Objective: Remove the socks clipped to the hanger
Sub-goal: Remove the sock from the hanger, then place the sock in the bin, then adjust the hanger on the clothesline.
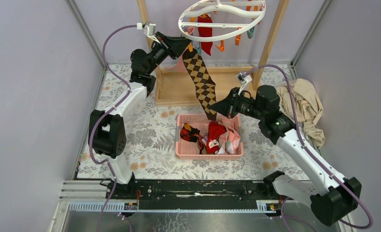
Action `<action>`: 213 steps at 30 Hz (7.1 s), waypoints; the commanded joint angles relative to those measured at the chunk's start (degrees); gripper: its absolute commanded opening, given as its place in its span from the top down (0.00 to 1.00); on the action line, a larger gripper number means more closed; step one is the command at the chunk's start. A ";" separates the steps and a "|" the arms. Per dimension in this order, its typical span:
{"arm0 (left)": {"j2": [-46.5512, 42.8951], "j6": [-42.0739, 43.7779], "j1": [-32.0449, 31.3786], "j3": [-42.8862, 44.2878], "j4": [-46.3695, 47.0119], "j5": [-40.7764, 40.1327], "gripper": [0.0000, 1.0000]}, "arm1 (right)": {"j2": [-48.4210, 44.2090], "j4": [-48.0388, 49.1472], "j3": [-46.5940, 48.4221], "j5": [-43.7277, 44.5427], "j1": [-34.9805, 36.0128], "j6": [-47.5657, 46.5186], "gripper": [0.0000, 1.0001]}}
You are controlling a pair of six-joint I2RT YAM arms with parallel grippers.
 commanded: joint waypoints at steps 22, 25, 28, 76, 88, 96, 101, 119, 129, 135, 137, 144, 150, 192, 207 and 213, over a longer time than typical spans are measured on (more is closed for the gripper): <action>-7.56 4.82 -0.22 -7.40 -3.87 -2.18 0.46 | -6.47 -5.24 6.93 -4.21 -0.13 -0.98 1.00; -9.11 5.09 -0.21 -10.06 -4.17 -1.90 0.42 | -6.07 -5.34 7.82 -5.86 -0.11 -0.52 1.00; -11.16 5.37 -0.29 -13.38 -4.08 -2.12 0.40 | -5.63 -5.02 8.57 -7.44 -0.11 0.23 1.00; -44.56 7.93 -10.54 -39.69 -36.36 -18.83 0.32 | 29.95 0.68 -3.42 17.13 16.72 -7.04 0.66; -46.58 10.01 -10.68 -37.09 -41.27 -22.01 0.01 | 14.74 -16.95 6.00 21.12 16.70 -12.36 0.27; -46.66 10.20 -10.85 -35.11 -45.72 -23.09 0.01 | 9.09 -17.70 0.30 27.61 16.71 -10.50 0.22; -47.74 10.09 -10.81 -34.96 -49.62 -23.69 0.01 | 9.09 -15.89 -3.69 29.45 16.73 -9.31 0.22; -49.01 9.75 -10.85 -35.74 -56.27 -25.82 0.01 | 27.61 -3.02 -10.16 32.27 16.66 -5.68 0.24; -48.47 10.45 -10.91 -36.35 -56.23 -27.08 0.01 | 17.15 -10.87 -8.43 35.05 16.66 -5.50 0.25; -48.19 11.18 -10.90 -35.77 -56.06 -29.84 0.01 | 6.31 -17.04 -6.84 34.55 16.62 -4.63 0.23; -47.24 11.74 -10.86 -35.09 -55.56 -30.76 0.01 | 3.99 -18.04 -6.77 34.09 16.67 -3.91 0.23; -39.64 16.26 -10.94 -30.78 -50.64 -36.25 0.01 | -4.08 -18.06 -9.74 32.77 16.67 -0.94 0.23; -28.78 22.06 -11.30 -25.80 -42.79 -40.70 0.01 | -7.80 -14.99 -11.91 30.14 16.63 -0.25 0.22; 14.19 31.92 -4.41 -2.45 -9.55 -33.15 0.01 | -5.42 -8.44 -16.04 22.29 16.64 0.37 0.20; 12.30 27.82 -2.59 -0.86 -16.53 -30.64 0.87 | -5.64 -8.81 -15.99 21.30 16.67 1.49 0.20; 6.06 25.94 -2.57 -7.20 -14.75 -28.07 0.93 | -5.79 -8.36 -16.49 20.82 16.60 2.64 0.20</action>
